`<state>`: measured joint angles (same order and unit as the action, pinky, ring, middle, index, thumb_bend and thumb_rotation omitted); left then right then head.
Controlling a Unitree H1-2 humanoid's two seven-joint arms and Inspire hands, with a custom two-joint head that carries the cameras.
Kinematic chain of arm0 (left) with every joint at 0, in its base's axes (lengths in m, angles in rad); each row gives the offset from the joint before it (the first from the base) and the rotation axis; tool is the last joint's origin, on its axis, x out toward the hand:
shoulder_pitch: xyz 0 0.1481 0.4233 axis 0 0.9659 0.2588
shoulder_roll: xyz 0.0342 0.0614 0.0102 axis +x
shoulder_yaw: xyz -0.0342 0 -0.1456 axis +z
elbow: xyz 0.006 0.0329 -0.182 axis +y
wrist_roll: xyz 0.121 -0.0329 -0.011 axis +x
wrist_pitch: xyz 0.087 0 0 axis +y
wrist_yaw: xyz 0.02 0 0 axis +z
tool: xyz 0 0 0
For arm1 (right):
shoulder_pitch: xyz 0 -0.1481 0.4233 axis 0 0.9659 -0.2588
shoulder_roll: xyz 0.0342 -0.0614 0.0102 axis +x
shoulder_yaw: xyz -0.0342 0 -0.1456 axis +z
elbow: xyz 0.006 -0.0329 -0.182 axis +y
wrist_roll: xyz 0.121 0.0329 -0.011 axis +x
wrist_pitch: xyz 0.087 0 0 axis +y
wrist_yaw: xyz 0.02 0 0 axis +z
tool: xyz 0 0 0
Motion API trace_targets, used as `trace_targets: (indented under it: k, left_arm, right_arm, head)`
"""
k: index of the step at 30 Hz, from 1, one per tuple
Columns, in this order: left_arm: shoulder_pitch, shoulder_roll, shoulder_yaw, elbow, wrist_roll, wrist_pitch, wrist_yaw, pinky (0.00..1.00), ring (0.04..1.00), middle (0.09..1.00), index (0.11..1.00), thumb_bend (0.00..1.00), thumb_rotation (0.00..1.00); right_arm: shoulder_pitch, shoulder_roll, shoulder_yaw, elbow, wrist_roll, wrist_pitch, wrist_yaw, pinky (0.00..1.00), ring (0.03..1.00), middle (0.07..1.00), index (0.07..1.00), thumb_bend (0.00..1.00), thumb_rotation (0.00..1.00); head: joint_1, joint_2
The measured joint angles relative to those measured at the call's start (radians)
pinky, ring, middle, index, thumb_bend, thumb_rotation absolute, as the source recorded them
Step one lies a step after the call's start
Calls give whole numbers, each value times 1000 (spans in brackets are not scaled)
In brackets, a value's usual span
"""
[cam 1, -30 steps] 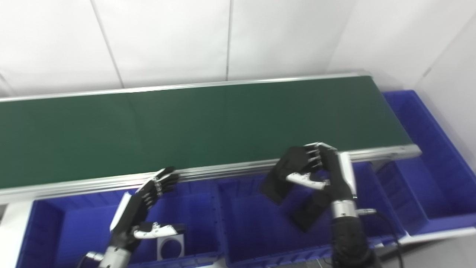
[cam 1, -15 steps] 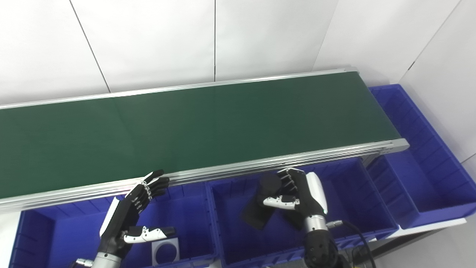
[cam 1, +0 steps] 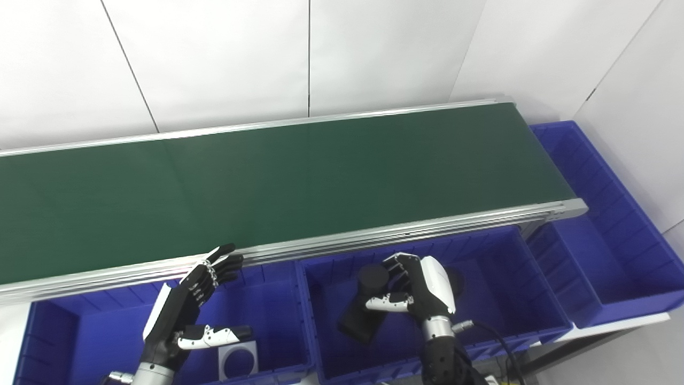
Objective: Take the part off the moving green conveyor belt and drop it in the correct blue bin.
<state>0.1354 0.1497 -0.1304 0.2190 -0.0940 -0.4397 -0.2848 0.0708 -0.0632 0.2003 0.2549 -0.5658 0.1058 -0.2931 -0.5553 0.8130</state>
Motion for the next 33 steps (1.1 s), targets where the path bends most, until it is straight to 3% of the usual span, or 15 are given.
trace_targets:
  k: [11, 12, 13, 17, 24, 33]
  left_arm:
    - [4, -13, 0, -13, 0, 0, 0, 789, 808, 806, 850, 881, 181]
    - [4, -12, 0, -13, 0, 0, -1, 788, 808, 805, 850, 880, 183]
    - [4, -12, 1, -13, 0, 0, -1, 784, 806, 803, 849, 885, 187]
    - [4, -12, 1, -15, 2, 0, -1, 782, 806, 803, 848, 895, 184]
    - [4, -12, 2, -15, 0, 0, -1, 795, 812, 803, 850, 897, 191]
    - [5, -13, 3, -15, 7, 0, -1, 784, 803, 801, 846, 901, 193]
  right_arm:
    - [-3, -15, 33, 12, -20, 0, -8, 332, 420, 458, 514, 528, 7]
    - [-2, -16, 33, 9, -20, 0, -8, 342, 433, 487, 538, 607, 65]
    - [-2, -16, 33, 5, -20, 0, -8, 385, 487, 577, 616, 840, 236]
    - [1, -25, 35, -15, -16, 0, 0, 512, 619, 688, 711, 987, 386]
    - [2, -44, 42, -28, -15, 0, 28, 529, 643, 719, 743, 1000, 483]
    - [5, -45, 46, -37, -13, 0, 35, 530, 638, 709, 743, 1000, 474]
  head:
    - [12, 6]
    - [12, 6]
    - [15, 9]
    - [17, 9]
    - [17, 9]
    - [20, 9]
